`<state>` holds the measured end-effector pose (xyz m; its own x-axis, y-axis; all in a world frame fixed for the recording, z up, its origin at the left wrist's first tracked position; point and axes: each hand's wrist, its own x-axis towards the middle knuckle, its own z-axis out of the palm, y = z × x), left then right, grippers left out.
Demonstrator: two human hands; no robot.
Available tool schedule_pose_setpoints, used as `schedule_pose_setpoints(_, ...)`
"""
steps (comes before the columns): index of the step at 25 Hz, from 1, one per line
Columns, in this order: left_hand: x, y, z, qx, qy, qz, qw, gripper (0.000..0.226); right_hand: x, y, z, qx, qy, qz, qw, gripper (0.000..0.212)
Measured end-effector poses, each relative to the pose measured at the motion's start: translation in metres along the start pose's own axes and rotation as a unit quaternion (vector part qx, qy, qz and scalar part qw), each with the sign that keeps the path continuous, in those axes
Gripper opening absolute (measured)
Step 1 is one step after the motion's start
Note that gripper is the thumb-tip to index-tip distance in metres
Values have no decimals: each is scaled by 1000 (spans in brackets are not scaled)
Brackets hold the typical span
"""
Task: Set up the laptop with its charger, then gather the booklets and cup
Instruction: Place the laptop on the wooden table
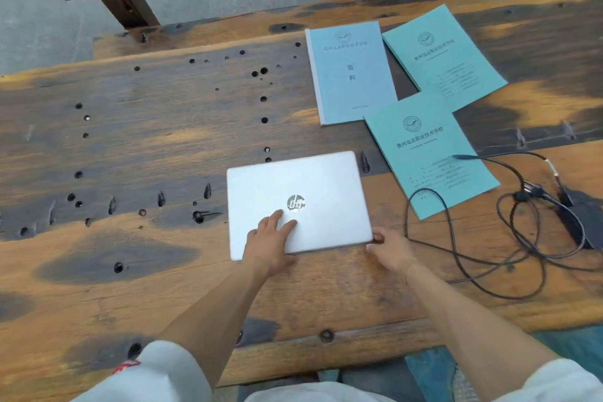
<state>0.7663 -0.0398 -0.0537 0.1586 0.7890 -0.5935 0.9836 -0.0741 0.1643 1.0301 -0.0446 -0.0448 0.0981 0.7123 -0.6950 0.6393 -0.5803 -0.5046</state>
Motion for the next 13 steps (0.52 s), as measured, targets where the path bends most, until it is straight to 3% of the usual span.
schedule_pose_setpoints(7,13,15,11,117,17,49,992,96,9,1,9,-18,50,13,999,36)
schedule_pose_setpoints(13,17,19,15,187,49,48,980,91,16,-2,6,14,31,75,997,27)
